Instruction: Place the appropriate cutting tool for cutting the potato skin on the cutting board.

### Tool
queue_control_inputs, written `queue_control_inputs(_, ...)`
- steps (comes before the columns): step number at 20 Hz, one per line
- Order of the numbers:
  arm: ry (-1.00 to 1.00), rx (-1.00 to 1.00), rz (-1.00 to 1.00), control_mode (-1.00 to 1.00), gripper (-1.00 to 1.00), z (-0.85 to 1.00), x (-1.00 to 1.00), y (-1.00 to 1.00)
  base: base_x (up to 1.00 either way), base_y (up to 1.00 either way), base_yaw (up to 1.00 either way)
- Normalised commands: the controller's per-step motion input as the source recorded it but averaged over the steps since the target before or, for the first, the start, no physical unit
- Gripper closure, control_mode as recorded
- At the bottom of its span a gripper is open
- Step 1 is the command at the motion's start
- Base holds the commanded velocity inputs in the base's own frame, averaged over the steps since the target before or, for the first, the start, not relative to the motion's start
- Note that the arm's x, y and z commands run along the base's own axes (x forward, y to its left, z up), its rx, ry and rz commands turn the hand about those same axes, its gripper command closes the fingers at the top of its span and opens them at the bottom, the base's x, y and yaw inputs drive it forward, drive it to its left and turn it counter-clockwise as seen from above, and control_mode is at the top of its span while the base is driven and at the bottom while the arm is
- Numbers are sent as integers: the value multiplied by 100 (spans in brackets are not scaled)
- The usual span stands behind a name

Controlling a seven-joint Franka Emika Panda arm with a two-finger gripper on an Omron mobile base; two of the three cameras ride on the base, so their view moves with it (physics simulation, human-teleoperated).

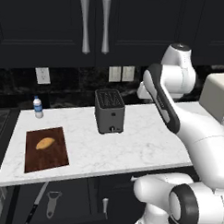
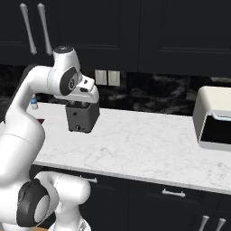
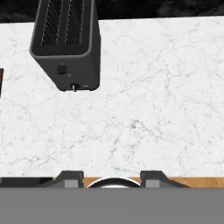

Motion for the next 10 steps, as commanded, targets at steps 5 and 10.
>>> queue_control_inputs(5,0,1,0,-100,-100,0,-28,0,0,0,0)
queue_control_inputs(10,0,4,-1,-100,-100,0,-68,0,0,0,0)
